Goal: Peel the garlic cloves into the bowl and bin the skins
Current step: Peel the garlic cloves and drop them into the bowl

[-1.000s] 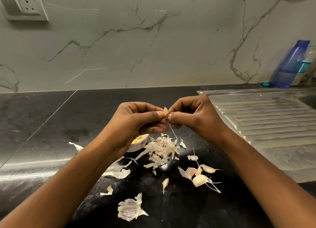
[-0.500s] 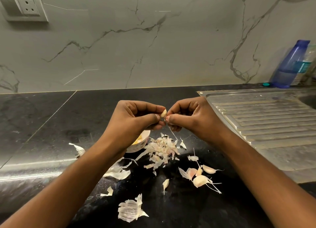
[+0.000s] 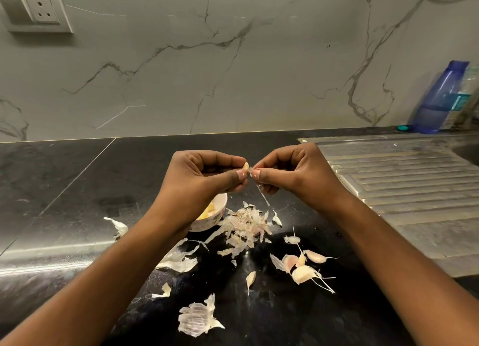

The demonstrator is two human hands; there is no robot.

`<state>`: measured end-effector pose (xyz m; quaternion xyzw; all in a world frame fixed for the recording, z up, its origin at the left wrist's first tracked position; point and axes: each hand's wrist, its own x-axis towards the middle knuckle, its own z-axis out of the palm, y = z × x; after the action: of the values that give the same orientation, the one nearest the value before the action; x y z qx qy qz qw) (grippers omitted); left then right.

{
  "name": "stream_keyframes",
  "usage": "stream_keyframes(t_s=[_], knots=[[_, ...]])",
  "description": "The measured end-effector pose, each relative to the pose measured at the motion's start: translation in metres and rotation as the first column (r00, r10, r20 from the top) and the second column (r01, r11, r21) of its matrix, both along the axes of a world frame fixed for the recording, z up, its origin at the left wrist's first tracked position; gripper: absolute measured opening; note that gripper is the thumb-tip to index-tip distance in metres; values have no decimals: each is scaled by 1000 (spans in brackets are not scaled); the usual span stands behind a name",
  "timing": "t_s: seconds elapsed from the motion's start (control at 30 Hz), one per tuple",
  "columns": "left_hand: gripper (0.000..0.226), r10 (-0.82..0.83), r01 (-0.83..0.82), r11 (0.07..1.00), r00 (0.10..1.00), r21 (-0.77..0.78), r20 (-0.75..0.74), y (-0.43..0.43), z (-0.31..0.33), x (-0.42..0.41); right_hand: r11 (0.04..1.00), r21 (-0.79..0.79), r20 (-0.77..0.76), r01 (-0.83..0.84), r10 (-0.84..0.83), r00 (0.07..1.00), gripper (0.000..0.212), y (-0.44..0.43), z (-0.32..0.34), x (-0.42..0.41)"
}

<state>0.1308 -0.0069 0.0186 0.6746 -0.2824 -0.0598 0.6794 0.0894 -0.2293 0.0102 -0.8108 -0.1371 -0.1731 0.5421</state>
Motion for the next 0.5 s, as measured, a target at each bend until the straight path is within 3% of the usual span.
stream_keyframes(t_s=[0.27, 0.5], knots=[[24, 56, -82, 990, 978, 118, 203, 0, -3, 2, 998, 23, -40, -52, 53, 998, 13, 1, 1, -2], [21, 49, -66, 993, 984, 99, 170, -1, -6, 3, 996, 30, -28, -87, 88, 996, 14, -1, 2, -3]])
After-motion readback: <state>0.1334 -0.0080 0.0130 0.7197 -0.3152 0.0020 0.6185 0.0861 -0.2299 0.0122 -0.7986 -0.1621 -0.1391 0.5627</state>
